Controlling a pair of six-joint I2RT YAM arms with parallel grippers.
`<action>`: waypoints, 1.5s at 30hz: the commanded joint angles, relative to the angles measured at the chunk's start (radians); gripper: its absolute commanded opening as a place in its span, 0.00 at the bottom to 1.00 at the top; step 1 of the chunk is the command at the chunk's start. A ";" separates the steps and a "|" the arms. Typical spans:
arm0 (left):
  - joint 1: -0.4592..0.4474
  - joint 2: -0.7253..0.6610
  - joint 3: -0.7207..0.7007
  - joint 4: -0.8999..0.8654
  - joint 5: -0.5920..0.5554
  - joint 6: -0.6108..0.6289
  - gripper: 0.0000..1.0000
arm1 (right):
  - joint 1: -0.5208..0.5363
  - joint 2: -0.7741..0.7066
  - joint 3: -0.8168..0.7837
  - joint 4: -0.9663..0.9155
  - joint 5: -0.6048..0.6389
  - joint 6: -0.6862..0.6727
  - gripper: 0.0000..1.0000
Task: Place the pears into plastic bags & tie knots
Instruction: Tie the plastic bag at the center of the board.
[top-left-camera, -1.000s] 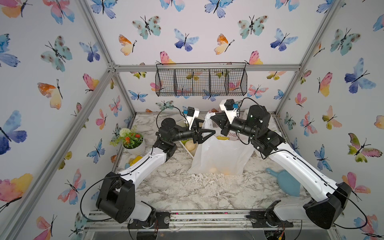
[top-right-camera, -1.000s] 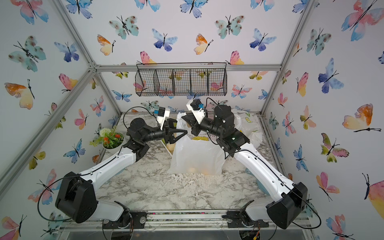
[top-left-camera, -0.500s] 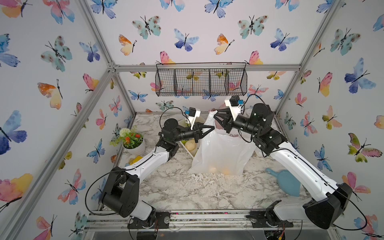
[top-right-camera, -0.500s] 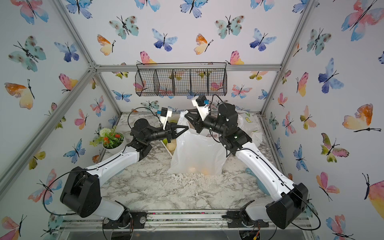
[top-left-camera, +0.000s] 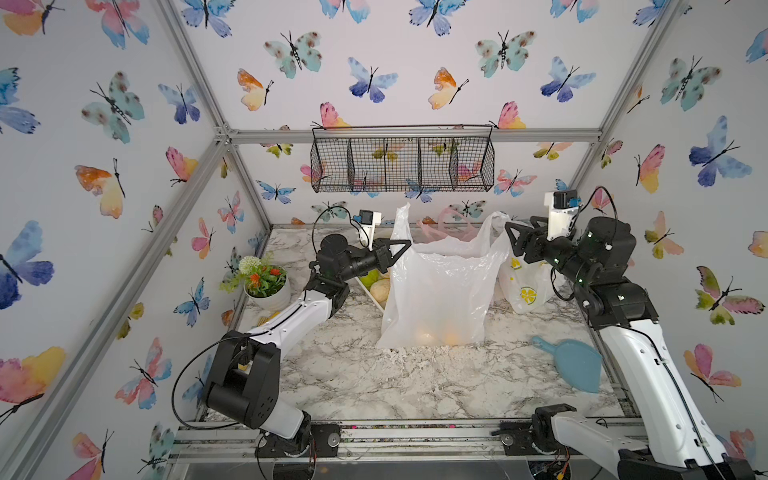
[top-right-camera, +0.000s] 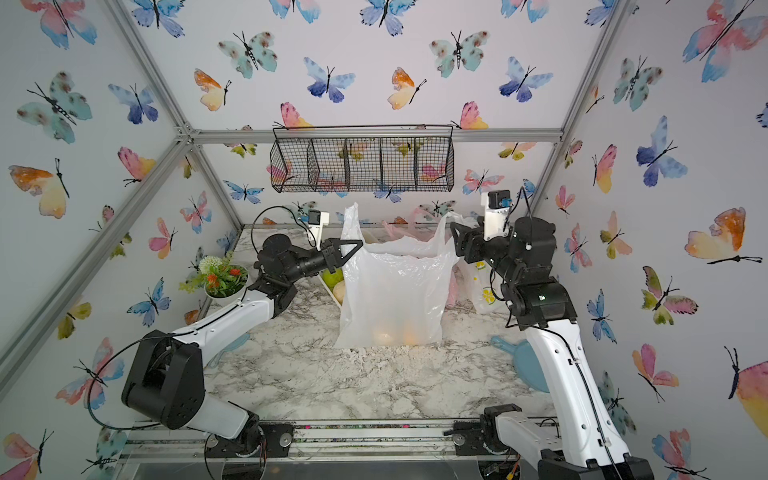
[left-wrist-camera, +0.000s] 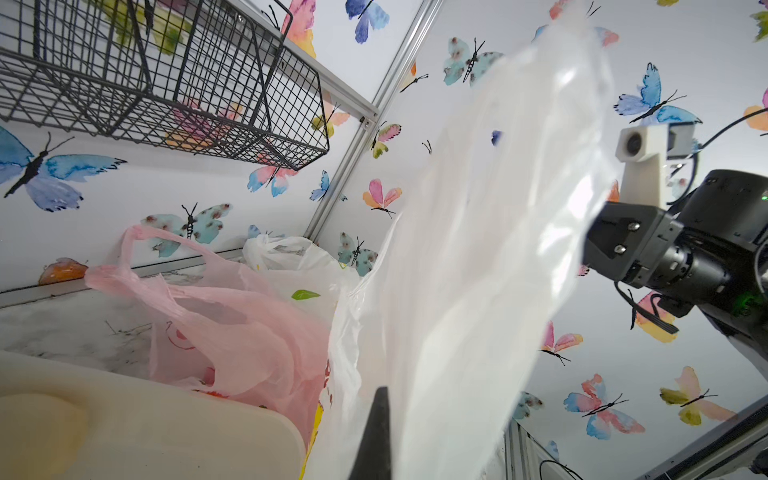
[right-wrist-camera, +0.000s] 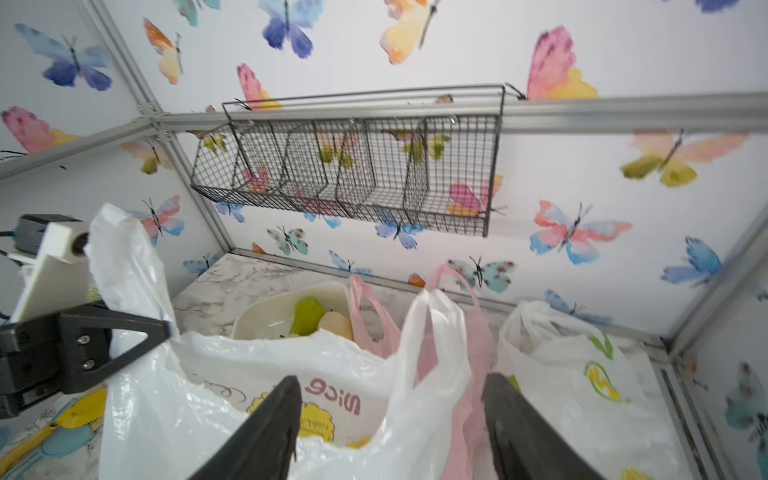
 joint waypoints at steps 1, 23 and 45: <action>-0.002 0.008 0.012 -0.003 -0.001 -0.016 0.00 | -0.069 0.040 -0.073 -0.090 -0.082 0.060 0.98; -0.017 -0.021 -0.003 -0.036 0.027 -0.022 0.00 | 0.070 0.343 -0.365 0.818 -0.287 0.362 0.76; -0.018 0.236 0.510 -1.010 0.100 0.495 0.00 | 0.282 0.136 -0.315 0.422 -0.112 -0.070 0.06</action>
